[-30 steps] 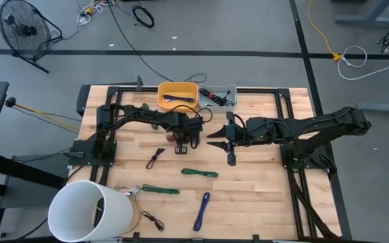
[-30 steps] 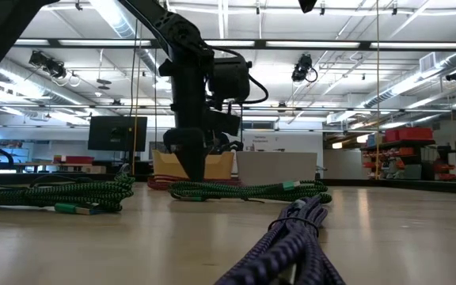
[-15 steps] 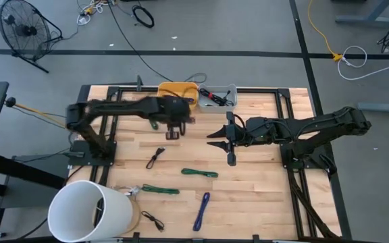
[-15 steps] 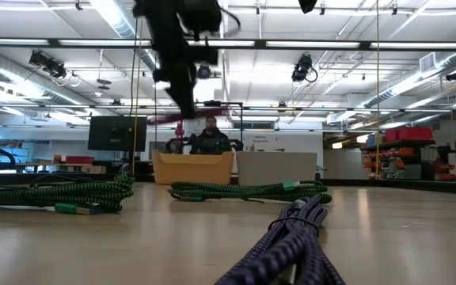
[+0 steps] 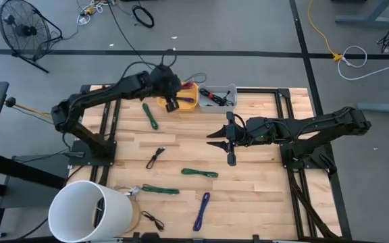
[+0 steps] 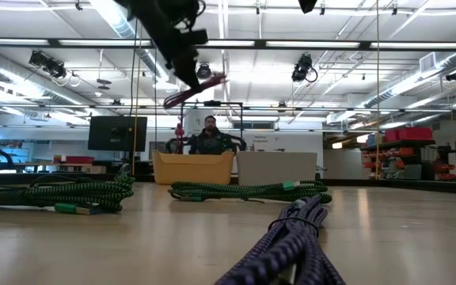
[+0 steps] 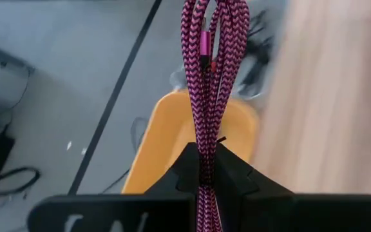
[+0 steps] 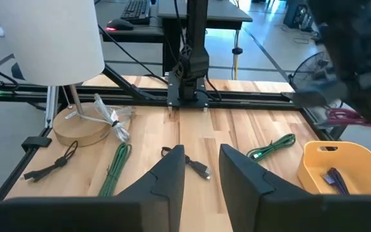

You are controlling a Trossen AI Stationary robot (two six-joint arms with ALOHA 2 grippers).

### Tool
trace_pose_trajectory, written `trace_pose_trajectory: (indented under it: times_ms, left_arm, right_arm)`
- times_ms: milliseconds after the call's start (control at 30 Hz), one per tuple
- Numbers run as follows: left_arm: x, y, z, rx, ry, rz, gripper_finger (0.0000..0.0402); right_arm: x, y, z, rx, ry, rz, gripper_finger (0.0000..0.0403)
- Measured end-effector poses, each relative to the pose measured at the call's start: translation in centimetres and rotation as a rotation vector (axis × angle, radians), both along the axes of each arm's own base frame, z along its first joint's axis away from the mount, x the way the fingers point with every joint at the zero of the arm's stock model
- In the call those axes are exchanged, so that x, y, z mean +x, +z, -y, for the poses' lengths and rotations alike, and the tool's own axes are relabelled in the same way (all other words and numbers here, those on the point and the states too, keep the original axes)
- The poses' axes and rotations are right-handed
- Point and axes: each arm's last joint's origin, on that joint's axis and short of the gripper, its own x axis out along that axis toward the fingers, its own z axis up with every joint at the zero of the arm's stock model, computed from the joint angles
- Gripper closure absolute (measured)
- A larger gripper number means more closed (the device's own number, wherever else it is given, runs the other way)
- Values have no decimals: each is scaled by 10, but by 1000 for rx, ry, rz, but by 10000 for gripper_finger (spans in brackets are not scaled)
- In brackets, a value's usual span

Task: Pick & Place USB Port
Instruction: Put the pink black charger cable into the yellow bin

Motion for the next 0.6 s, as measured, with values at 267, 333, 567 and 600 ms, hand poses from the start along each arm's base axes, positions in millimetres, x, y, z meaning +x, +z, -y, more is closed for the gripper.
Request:
trace_pose_trajectory:
  times_ms: [267,333,567,600]
  left_arm:
    - [1,-29,-41,-26,94,-54,378]
    - [4,-39,-48,-42,101,-65,378]
    - [17,-70,-58,-59,110,-144,378]
    - [17,-72,-59,-60,108,-152,378]
  right_arm:
    - [0,0,0,-4,1,3,305]
    - [0,0,0,-3,1,3,305]
    - [0,0,0,-5,2,1,305]
    - [0,0,0,-6,2,1,305]
